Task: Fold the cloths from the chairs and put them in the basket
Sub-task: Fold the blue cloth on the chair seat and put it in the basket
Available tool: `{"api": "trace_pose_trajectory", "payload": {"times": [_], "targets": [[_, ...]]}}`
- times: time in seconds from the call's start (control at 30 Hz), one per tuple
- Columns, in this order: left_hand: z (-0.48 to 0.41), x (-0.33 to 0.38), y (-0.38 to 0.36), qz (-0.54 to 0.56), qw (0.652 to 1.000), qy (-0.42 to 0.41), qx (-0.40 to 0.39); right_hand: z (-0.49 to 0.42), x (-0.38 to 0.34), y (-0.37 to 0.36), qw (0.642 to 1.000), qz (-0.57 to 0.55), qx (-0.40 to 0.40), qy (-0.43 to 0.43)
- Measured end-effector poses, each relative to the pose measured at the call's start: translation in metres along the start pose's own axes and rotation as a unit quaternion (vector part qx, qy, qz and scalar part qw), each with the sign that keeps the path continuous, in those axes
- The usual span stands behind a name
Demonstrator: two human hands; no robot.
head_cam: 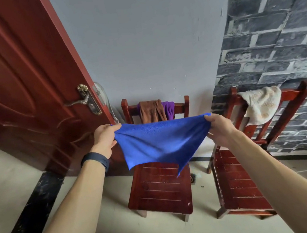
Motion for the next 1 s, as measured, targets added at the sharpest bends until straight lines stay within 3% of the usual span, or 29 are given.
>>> {"api": "trace_pose_trajectory", "payload": {"times": [0.1, 0.23, 0.43, 0.57, 0.63, 0.73, 0.87, 1.0], "targets": [[0.004, 0.015, 0.009, 0.004, 0.999, -0.036, 0.012, 0.000, -0.014, -0.010, 1.000, 0.003, -0.026, 0.014], [0.008, 0.035, 0.019, -0.031, 0.995, -0.096, 0.001, -0.006, -0.031, -0.013, 0.998, 0.012, -0.004, 0.066], [0.006, 0.045, 0.016, -0.139, 0.975, -0.145, -0.090, -0.011, -0.036, -0.008, 0.990, 0.020, 0.030, 0.134], [0.002, 0.036, 0.014, -0.250, 0.942, -0.190, -0.118, -0.006, -0.032, -0.005, 0.974, 0.127, 0.032, 0.186], [0.001, 0.022, 0.015, -0.335, 0.914, -0.203, -0.109, -0.004, -0.021, -0.006, 0.940, 0.262, 0.003, 0.217], [0.003, -0.013, 0.021, -0.438, 0.871, -0.205, -0.090, 0.001, 0.009, 0.003, 0.843, 0.478, 0.016, 0.245], [0.012, -0.084, 0.024, -0.507, 0.838, -0.144, -0.142, 0.008, 0.067, 0.022, 0.770, 0.587, 0.008, 0.248], [0.020, -0.141, 0.037, -0.534, 0.817, -0.132, -0.175, 0.027, 0.133, 0.049, 0.737, 0.632, 0.007, 0.239]]}}
Point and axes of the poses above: each hand's wrist, its own z-axis away from the middle knuckle, its own y-axis out of the back of the hand, x = y × z, the point moved 6 cm from there along -z, towards the middle knuckle, and after that the axes turned 2 degrees about x, right-handed, at the moved point
